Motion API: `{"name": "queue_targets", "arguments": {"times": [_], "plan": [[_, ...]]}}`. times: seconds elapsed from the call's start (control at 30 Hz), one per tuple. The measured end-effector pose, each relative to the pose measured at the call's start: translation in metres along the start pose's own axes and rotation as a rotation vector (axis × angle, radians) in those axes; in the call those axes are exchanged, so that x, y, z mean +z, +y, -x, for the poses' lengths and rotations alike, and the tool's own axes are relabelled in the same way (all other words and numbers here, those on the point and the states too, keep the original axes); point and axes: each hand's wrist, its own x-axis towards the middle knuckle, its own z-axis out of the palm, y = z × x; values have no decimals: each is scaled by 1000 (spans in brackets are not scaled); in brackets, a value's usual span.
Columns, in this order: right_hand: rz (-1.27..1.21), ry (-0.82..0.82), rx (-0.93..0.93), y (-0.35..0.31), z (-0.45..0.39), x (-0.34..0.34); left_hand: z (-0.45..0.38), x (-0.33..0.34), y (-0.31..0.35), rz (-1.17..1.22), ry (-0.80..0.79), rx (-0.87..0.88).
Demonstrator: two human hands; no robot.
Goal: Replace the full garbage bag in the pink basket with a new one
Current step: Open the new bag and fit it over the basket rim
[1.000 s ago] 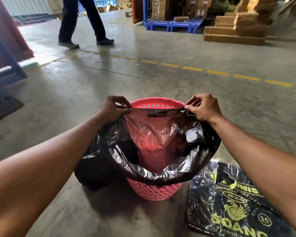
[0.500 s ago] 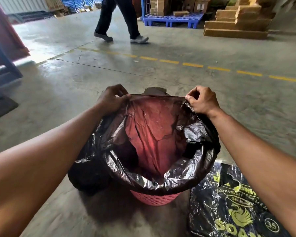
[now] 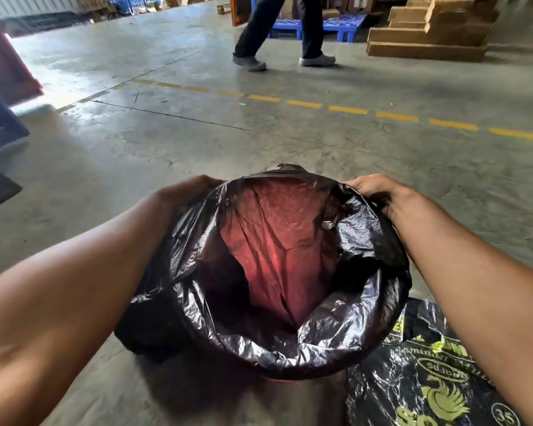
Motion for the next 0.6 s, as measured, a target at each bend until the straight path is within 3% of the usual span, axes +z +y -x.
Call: {"name": "queue_targets", "arguments": {"times": [0.2,0.4,0.5,0.6], "plan": [[-265,-13,36,17,8,4,-4,-5,-11,-61,-5,31],[-376,6,79,14,16,10,6,-3,-14,-291,125,76],[-473,-11,100,19,29,13,10,-6,-17,-436,285,79],[-693,-49,164,29,40,28,12,-14,-31,-412,257,94]]}}
